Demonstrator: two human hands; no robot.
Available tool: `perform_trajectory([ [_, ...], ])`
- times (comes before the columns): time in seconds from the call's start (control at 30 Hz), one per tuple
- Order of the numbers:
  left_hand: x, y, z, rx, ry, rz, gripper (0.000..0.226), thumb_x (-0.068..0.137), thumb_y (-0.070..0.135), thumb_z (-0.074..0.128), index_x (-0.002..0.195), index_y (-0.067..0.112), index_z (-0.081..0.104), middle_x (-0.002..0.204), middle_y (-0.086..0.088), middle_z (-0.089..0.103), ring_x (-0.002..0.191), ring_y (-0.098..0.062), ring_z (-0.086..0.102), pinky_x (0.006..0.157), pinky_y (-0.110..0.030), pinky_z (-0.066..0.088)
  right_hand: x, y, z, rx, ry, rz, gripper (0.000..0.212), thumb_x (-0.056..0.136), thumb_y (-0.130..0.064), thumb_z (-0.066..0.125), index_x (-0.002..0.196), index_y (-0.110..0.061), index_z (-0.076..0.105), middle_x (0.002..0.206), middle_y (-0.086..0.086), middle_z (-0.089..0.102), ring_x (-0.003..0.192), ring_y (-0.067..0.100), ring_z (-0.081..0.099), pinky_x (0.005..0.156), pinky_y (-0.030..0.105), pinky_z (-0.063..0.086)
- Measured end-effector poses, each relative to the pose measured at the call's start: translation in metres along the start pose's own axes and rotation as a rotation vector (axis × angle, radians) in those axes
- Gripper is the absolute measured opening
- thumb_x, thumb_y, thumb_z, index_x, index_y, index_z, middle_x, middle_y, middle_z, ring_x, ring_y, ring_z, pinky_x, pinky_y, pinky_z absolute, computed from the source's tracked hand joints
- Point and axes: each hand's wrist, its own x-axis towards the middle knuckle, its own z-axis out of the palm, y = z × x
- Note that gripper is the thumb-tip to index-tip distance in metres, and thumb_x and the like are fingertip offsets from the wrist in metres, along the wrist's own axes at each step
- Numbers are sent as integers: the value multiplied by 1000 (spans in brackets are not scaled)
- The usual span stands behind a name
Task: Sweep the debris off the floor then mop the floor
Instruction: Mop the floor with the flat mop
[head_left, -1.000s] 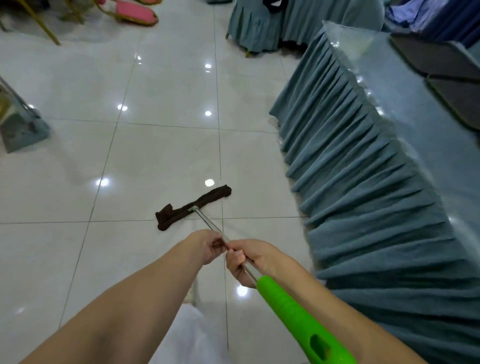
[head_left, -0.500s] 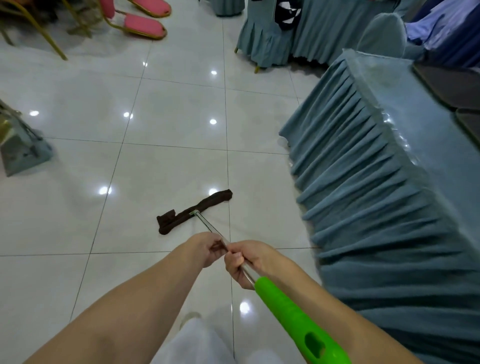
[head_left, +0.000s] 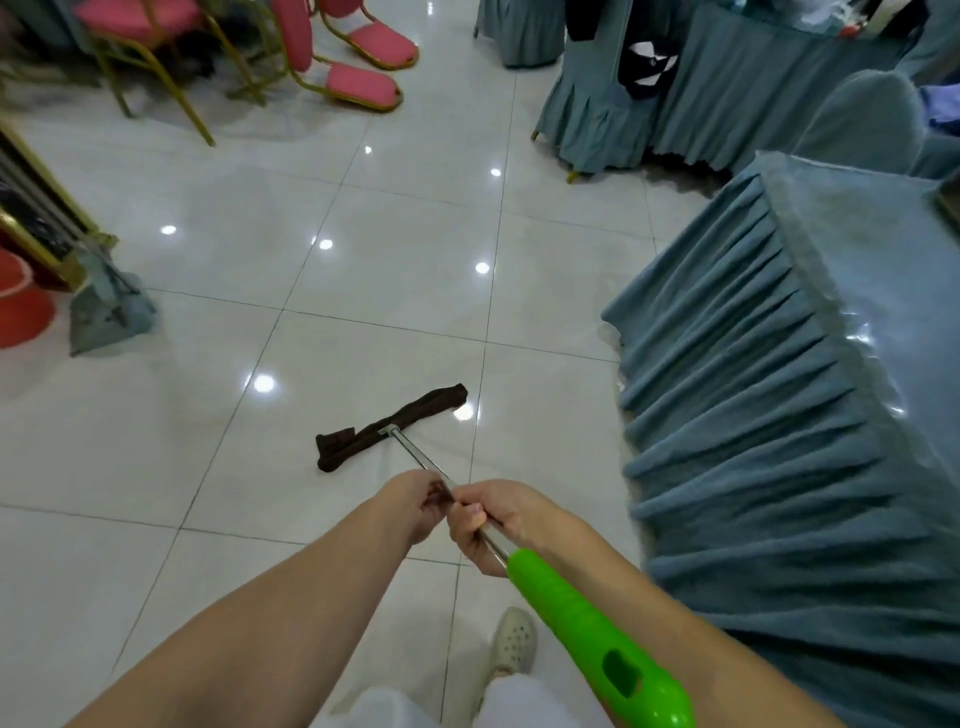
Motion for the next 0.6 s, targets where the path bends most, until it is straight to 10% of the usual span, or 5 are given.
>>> perform_trajectory([
  [0.37,32,16,104,-167,61,-22,31,98,2,42,68,0,48,68,-13,47,60,-18,48,39,-20,49,-15,-108,-53,-107,-7,83,25,95,-9,49,71,-2,49,39,7,44,22,8,37,24,11,31],
  [0.6,40,12,144,-253,-12,-70,27,96,-3,40,71,-1,49,66,-14,50,43,-22,60,32,-20,47,-54,-133,-89,1,-52,99,32,96,-10,46,66,0,48,42,5,39,21,9,36,24,11,30],
])
